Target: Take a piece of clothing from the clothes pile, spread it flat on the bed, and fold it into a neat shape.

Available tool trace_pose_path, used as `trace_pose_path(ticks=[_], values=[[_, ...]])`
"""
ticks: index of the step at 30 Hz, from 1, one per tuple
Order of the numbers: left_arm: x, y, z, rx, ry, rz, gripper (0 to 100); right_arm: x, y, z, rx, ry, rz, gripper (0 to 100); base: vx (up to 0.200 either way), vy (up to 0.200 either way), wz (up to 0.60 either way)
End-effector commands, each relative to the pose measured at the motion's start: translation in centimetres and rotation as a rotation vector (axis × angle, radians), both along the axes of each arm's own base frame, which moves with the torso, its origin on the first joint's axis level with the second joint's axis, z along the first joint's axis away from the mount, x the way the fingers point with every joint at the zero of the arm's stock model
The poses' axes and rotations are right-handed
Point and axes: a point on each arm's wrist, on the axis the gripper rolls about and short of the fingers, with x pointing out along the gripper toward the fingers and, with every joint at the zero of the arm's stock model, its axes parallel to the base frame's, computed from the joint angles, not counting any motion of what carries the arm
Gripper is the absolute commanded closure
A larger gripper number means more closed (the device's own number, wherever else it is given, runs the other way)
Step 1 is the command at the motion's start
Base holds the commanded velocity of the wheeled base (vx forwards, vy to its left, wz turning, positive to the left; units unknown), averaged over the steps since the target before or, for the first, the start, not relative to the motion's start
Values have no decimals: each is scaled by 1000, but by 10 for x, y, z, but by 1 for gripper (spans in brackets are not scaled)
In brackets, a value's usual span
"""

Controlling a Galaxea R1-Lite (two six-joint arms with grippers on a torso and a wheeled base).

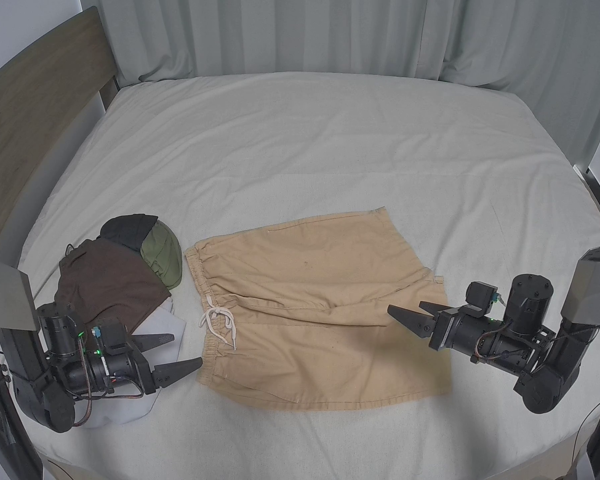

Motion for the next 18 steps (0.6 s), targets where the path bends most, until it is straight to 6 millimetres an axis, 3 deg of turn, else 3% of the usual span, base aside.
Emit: trace_pose_path(ticks=[1, 18], values=[[0, -7, -7, -11, 61, 22, 0, 0, 0, -1, -2, 1, -1, 0, 0, 0, 0], [18, -20, -44, -27, 258, 216, 0, 2, -2, -4, -23, -1, -4, 0, 0, 0, 0]])
